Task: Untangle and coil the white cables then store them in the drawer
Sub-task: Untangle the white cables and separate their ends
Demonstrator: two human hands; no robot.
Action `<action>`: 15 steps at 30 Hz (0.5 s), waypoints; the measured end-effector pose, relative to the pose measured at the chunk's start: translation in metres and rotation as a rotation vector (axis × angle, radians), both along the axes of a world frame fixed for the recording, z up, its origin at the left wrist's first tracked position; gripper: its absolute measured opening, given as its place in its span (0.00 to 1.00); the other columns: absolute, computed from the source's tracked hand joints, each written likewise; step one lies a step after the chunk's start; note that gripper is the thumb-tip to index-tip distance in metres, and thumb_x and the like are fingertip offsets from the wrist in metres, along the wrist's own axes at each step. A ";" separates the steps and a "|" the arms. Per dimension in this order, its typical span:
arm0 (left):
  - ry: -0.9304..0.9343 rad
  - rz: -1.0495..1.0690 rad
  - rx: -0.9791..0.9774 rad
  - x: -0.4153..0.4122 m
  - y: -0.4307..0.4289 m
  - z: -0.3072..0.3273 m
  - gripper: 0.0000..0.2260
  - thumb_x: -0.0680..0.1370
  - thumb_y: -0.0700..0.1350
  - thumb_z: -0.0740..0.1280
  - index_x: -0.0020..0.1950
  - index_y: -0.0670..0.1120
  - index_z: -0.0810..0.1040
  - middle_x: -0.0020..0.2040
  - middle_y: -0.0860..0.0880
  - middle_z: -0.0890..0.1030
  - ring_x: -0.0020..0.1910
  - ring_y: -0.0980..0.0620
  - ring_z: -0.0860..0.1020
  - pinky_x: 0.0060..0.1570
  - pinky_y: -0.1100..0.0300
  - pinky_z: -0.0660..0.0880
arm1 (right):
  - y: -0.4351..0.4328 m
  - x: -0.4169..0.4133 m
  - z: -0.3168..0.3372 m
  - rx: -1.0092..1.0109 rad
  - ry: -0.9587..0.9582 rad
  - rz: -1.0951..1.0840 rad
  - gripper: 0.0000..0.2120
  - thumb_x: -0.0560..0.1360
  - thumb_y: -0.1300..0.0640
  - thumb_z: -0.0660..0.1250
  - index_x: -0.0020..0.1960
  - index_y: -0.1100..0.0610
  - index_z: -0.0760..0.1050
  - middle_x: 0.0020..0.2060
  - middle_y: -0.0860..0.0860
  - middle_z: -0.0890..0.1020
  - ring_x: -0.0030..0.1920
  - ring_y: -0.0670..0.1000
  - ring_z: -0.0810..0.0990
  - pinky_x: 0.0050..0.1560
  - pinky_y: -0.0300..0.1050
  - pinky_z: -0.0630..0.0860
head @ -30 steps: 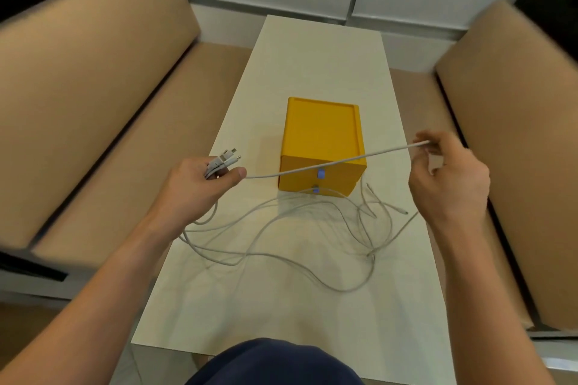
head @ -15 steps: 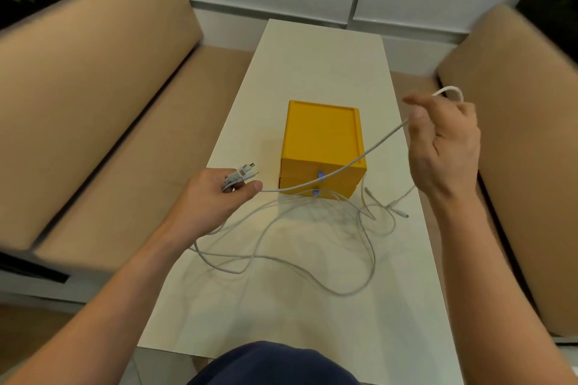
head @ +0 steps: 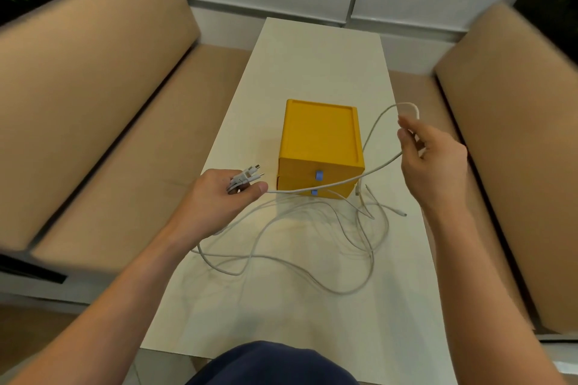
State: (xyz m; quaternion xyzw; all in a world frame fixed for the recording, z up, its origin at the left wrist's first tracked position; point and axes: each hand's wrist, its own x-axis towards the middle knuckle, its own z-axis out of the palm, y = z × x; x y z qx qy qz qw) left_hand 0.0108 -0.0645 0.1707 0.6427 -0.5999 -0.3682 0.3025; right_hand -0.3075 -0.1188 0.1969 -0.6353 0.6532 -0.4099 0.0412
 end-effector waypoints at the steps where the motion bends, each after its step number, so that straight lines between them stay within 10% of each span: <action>1: 0.000 0.001 0.003 0.000 0.000 0.000 0.25 0.78 0.56 0.72 0.33 0.48 0.60 0.27 0.55 0.59 0.28 0.55 0.58 0.34 0.55 0.53 | 0.000 0.000 -0.004 0.001 0.008 0.003 0.15 0.83 0.58 0.65 0.68 0.53 0.80 0.56 0.53 0.86 0.45 0.44 0.75 0.50 0.41 0.70; 12: 0.012 0.002 0.000 -0.001 -0.003 0.000 0.25 0.78 0.56 0.72 0.33 0.48 0.60 0.27 0.55 0.59 0.27 0.55 0.57 0.33 0.54 0.53 | -0.005 -0.002 -0.033 -0.037 0.080 -0.012 0.15 0.84 0.57 0.64 0.70 0.54 0.78 0.47 0.54 0.85 0.42 0.50 0.74 0.45 0.42 0.65; 15: -0.006 0.000 -0.009 -0.001 -0.004 -0.001 0.25 0.78 0.56 0.72 0.32 0.48 0.62 0.27 0.55 0.60 0.26 0.55 0.57 0.33 0.55 0.54 | -0.002 -0.006 -0.032 0.272 0.130 -0.090 0.14 0.84 0.50 0.62 0.61 0.53 0.83 0.47 0.53 0.86 0.42 0.53 0.80 0.46 0.47 0.74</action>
